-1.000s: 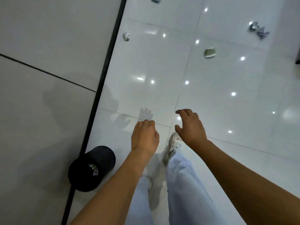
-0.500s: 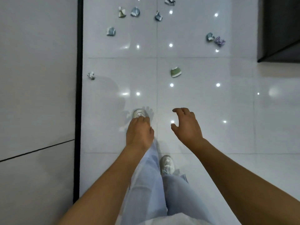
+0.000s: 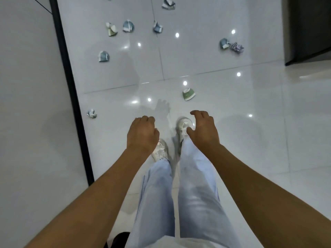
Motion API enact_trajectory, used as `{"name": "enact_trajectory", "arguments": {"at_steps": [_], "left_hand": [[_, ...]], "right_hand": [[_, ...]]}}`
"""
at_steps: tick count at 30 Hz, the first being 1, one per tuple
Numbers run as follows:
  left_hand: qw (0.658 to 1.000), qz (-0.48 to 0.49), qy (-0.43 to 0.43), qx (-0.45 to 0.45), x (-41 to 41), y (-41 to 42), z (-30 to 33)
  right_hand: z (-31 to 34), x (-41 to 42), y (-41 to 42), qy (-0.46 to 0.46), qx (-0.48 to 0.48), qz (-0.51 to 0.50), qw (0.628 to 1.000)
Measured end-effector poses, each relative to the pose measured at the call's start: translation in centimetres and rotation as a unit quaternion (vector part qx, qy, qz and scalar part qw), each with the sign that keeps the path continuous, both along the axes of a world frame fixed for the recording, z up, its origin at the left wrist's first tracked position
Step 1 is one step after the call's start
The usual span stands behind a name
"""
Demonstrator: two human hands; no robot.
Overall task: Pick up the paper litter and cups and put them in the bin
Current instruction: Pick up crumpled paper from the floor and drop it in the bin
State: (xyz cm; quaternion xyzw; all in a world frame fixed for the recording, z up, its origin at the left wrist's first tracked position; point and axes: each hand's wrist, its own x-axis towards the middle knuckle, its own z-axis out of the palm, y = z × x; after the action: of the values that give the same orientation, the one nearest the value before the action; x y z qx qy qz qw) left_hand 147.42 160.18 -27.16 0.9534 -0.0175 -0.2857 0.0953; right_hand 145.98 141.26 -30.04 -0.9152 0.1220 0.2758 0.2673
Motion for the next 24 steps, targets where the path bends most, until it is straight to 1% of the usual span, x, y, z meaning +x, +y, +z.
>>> {"name": "enact_trajectory", "arguments": {"at_steps": [5, 11, 19, 24], "left_hand": [[1.000, 0.023, 0.009, -0.005, 6.0, -2.1, -4.0], [0.999, 0.036, 0.037, -0.011, 11.6, -3.0, -12.0], [0.999, 0.015, 0.031, -0.009, 15.1, 1.5, -24.7], [0.998, -0.007, 0.057, 0.017, 15.2, 5.9, -34.1]], "right_hand": [[-4.5, 5.7, -2.1, 0.021, -0.002, 0.014, 1.000], [-12.6, 11.5, -4.1, 0.046, -0.040, 0.049, 0.997], [-27.2, 15.3, -4.3, 0.082, -0.088, 0.036, 0.992], [-37.0, 16.4, -3.9, 0.068, -0.099, 0.021, 0.993]]}}
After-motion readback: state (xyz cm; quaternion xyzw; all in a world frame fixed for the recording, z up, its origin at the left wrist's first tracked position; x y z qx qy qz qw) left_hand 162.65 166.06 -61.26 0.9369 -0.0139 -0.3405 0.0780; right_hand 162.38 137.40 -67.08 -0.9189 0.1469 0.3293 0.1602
